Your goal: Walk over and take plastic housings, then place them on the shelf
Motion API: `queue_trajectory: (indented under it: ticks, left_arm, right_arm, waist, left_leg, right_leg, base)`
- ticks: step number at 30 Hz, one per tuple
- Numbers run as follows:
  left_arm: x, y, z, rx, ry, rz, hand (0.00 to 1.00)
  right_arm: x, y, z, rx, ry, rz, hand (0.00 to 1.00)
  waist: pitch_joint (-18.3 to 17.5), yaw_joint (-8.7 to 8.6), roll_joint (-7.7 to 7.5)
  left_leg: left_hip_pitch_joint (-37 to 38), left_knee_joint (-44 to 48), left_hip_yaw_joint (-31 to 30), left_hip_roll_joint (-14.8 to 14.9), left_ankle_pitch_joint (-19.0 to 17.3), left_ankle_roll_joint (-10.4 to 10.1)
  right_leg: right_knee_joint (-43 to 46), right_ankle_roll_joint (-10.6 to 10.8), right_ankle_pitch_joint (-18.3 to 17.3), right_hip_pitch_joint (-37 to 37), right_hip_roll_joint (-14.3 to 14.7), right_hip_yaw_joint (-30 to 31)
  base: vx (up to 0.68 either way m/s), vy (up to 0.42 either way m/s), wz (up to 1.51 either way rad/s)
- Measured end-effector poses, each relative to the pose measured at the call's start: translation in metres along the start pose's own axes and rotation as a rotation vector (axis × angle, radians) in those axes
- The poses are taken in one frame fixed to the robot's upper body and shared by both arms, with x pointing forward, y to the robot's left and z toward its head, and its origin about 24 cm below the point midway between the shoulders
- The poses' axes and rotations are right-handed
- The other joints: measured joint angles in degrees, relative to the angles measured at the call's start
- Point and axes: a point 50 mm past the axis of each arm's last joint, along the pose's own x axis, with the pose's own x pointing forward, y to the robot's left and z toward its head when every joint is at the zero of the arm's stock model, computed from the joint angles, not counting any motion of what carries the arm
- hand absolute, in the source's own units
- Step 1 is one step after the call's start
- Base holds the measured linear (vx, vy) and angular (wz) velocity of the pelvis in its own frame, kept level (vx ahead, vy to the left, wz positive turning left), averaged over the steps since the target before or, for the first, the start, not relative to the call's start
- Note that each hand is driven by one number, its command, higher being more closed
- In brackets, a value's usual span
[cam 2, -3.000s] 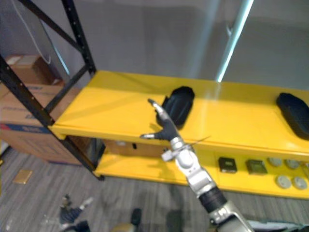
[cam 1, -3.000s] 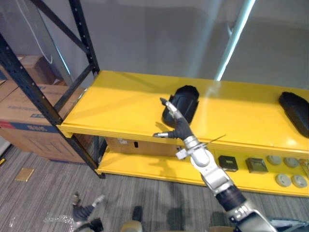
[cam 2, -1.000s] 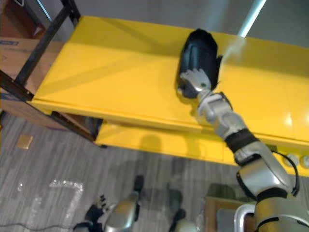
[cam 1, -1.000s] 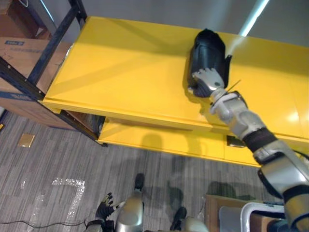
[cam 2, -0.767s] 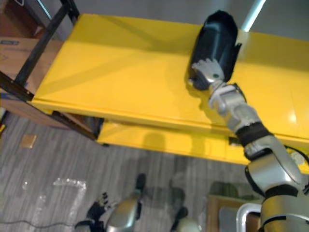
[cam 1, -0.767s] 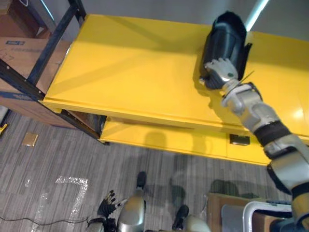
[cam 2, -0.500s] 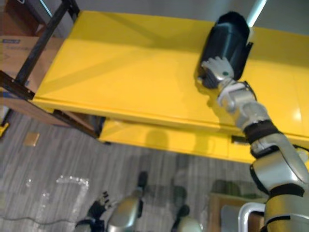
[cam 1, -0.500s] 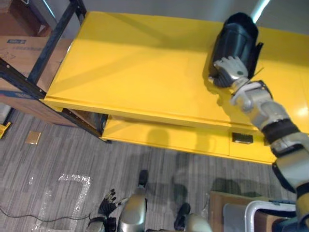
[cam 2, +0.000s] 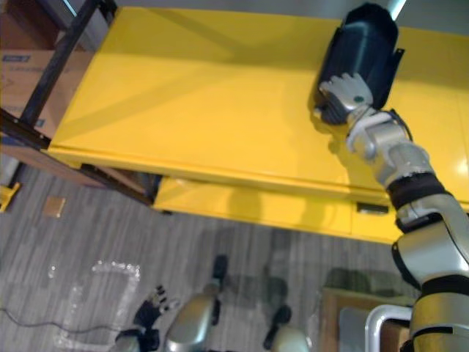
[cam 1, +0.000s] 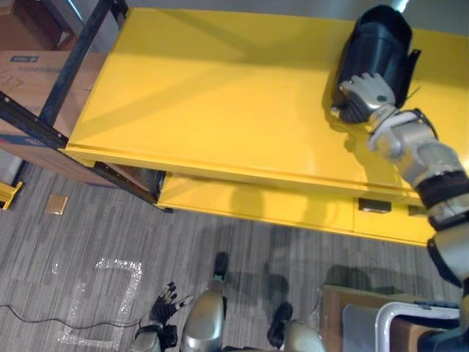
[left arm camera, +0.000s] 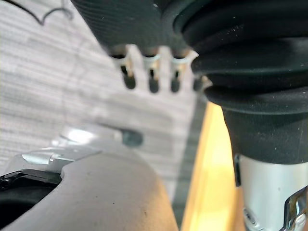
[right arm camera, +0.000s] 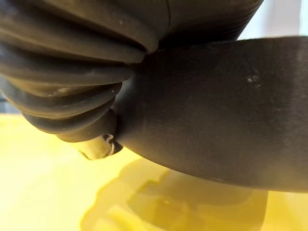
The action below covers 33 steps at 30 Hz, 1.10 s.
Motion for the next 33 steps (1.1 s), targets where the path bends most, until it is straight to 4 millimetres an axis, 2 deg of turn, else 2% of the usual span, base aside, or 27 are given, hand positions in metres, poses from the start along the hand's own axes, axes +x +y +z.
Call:
queue_trajectory:
  ticks: [3,7,15,16,25,33]
  left_arm:
    - [0.000,0.000,0.001,-0.003,-0.004,-0.001,0.00]
    - [0.002,-0.001,0.005,-0.006,-0.019,-0.005,0.00]
    - [0.002,-0.001,0.010,-0.002,-0.037,-0.009,0.00]
    - [0.003,-0.002,0.011,-0.003,-0.042,-0.012,0.00]
    - [0.003,-0.006,0.010,0.011,-0.037,-0.032,0.00]
    - [0.003,-0.006,0.010,-0.003,-0.039,-0.030,0.00]
  right_arm:
    - [-0.001,0.000,-0.002,-0.003,0.005,0.009,1.00]
    - [0.001,-0.012,-0.009,-0.018,0.024,-0.016,1.00]
    - [0.001,-0.010,-0.010,-0.018,0.031,0.024,1.00]
    - [0.001,-0.009,-0.011,-0.018,0.036,0.027,0.00]
    - [0.001,-0.014,-0.017,-0.022,0.063,0.006,0.00]
    - [-0.001,-0.027,-0.026,-0.059,0.129,-0.191,0.00]
  waist:
    - [0.4,0.01,0.20]
    - [2.1,-0.03,0.76]
    - [2.1,-0.01,0.74]
    - [2.1,-0.01,0.74]
    - [2.1,0.01,0.77]
    - [2.1,-0.04,0.78]
  left_leg:
    - [0.0,0.0,0.0,0.1,0.0,0.0]
    - [-0.6,-0.2,0.0,0.4,0.2,-0.2]
    - [-0.6,0.0,0.1,0.3,0.3,-0.1]
    - [-0.6,0.0,0.1,0.3,0.3,-0.1]
    - [-0.6,-0.2,0.1,0.3,0.4,-0.2]
    - [-0.6,-0.2,0.1,0.2,0.4,-0.2]
  right_leg:
    - [0.4,-0.2,-0.2,-0.2,0.0,0.0]
    - [1.1,-0.3,-0.3,-1.2,0.1,0.1]
    - [1.4,-0.5,-0.5,-1.3,-0.1,0.2]
    - [1.6,-0.4,-0.6,-1.4,-0.1,0.2]
    - [2.7,-0.4,-1.0,-1.8,-0.3,0.2]
    - [2.7,-0.4,-1.0,-1.8,-0.7,0.2]
  base:
    - [-0.01,-0.009,-0.01]
    - [-0.04,-0.019,-0.01]
    - [0.01,-0.004,0.00]
    - [0.00,0.000,0.00]
    - [0.00,-0.004,0.00]
    - [0.00,0.000,0.00]
